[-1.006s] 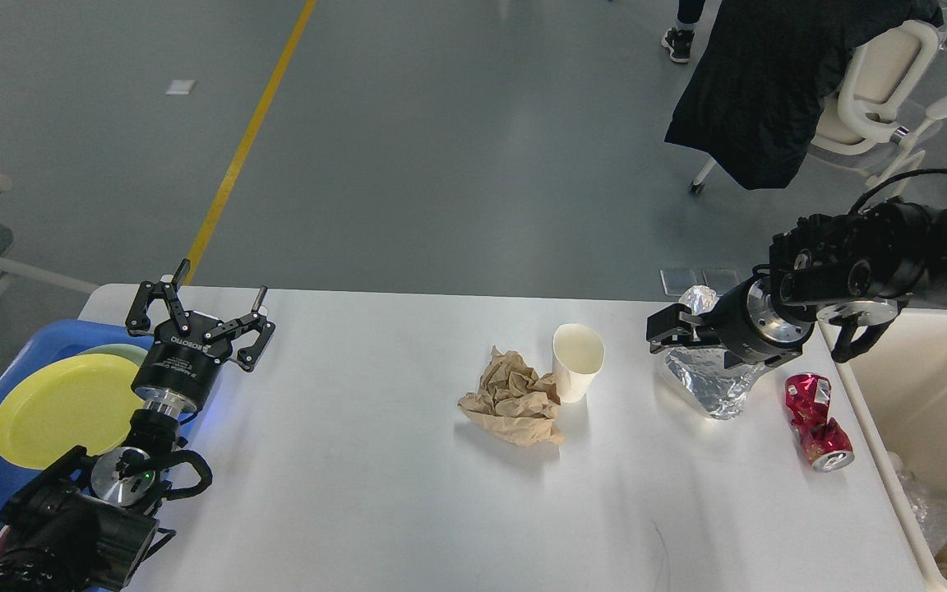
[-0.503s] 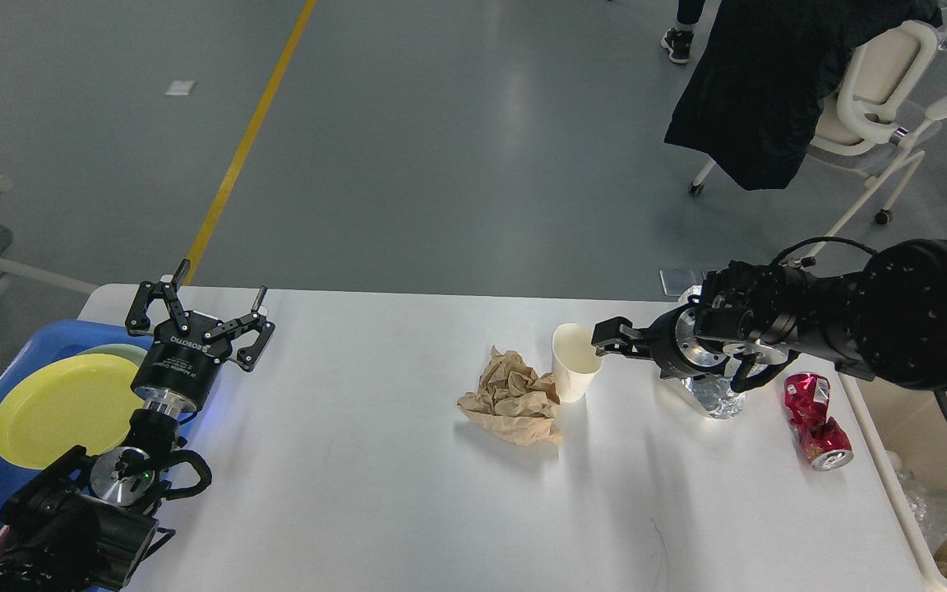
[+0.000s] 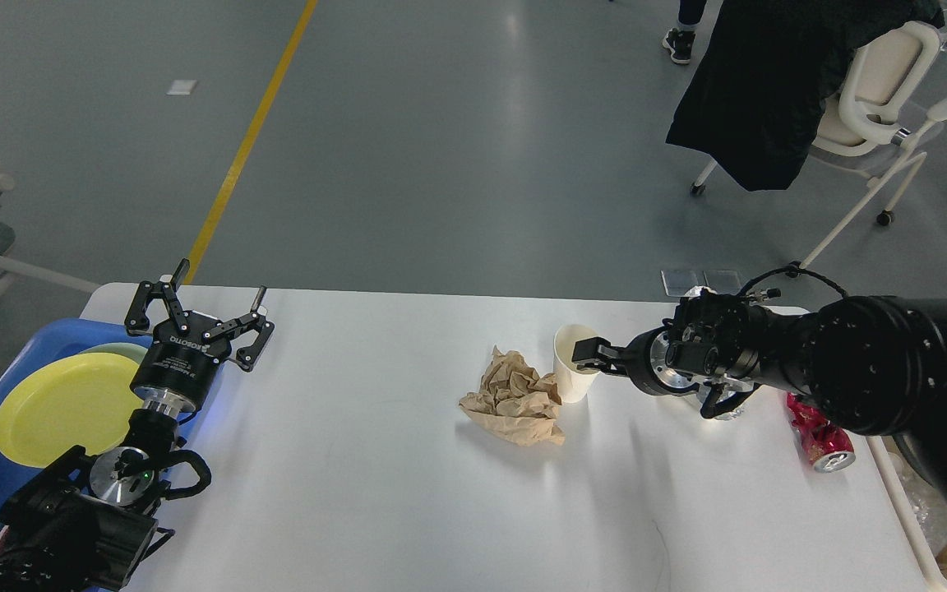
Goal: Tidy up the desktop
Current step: 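Close the right gripper on the white paper cup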
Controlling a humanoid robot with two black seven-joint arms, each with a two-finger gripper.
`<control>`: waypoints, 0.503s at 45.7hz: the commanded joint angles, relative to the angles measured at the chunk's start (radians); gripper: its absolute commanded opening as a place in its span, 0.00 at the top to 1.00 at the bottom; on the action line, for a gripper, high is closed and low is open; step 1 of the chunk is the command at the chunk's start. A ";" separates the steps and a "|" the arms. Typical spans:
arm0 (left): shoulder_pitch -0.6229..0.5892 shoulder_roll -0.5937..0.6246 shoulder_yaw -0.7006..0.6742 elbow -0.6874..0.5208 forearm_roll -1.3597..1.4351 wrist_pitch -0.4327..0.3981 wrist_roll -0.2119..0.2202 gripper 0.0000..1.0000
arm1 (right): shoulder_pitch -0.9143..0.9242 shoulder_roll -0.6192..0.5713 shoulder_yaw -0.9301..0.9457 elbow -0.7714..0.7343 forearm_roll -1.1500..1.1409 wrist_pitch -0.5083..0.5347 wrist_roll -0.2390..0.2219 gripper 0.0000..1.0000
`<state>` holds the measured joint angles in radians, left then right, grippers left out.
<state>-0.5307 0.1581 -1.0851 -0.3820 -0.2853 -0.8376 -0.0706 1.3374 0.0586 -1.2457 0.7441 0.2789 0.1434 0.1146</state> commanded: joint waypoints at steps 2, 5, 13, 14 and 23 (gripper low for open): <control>0.000 0.000 0.001 0.000 0.000 0.000 0.000 0.00 | -0.009 0.001 -0.009 0.000 0.006 -0.011 0.004 0.52; 0.000 0.000 0.001 0.000 0.000 0.000 0.000 0.00 | -0.010 -0.003 -0.027 0.000 0.006 -0.005 0.005 0.68; 0.000 0.000 0.001 0.000 0.000 0.000 0.000 0.00 | -0.012 0.001 -0.037 -0.002 0.006 -0.024 0.004 1.00; 0.000 0.000 0.001 0.000 0.000 0.000 0.000 0.00 | -0.012 0.001 -0.037 0.000 0.006 -0.024 0.004 1.00; 0.000 0.000 0.001 0.000 0.000 0.000 0.000 0.00 | -0.010 0.001 -0.037 0.003 0.006 -0.024 0.004 1.00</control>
<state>-0.5307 0.1580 -1.0846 -0.3820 -0.2853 -0.8376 -0.0706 1.3251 0.0598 -1.2823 0.7444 0.2852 0.1202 0.1183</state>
